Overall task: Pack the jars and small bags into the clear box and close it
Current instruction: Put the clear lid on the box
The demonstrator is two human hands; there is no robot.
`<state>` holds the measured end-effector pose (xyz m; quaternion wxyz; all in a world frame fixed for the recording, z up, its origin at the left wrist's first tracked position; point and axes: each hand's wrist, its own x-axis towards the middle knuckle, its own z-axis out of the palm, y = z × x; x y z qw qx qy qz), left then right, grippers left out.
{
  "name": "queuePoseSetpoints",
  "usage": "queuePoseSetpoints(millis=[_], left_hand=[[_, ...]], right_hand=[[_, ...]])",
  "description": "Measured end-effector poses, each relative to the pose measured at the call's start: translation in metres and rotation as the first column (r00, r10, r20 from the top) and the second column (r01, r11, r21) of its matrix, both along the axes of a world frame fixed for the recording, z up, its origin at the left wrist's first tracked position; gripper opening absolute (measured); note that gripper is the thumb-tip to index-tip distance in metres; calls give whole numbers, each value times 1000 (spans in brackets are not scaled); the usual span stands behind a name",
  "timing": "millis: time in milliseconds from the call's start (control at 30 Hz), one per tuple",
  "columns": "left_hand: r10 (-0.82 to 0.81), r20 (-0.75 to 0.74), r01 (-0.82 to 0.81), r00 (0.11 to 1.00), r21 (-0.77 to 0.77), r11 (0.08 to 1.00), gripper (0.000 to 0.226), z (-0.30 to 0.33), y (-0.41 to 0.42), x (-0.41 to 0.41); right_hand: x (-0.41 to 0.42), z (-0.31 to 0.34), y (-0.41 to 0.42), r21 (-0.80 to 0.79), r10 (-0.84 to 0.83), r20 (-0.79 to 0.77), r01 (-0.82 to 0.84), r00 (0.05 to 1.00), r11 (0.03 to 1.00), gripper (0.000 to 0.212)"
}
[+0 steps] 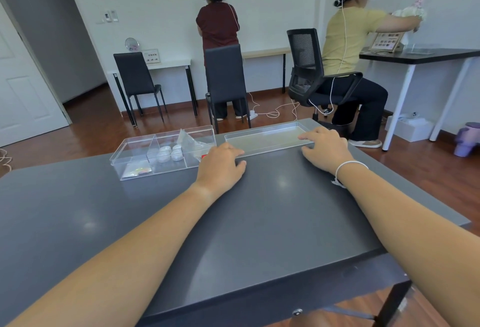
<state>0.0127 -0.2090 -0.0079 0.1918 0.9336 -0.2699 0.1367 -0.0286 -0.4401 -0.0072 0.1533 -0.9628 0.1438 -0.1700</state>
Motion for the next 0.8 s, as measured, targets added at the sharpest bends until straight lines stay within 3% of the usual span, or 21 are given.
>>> queuePoseSetpoints(millis=[300, 567, 800], left_hand=[[22, -8, -22, 1000, -16, 1000, 37, -1, -3, 1], [-32, -45, 26, 998, -134, 991, 26, -2, -2, -3], [-67, 10, 68, 998, -138, 988, 16, 0, 3, -10]], right_hand=[[-2, 1, 2, 33, -12, -20, 13, 1000, 999, 24], [-8, 6, -3, 239, -14, 53, 1, 998, 971, 21], [-14, 17, 3, 223, -34, 269, -27, 963, 975, 20]])
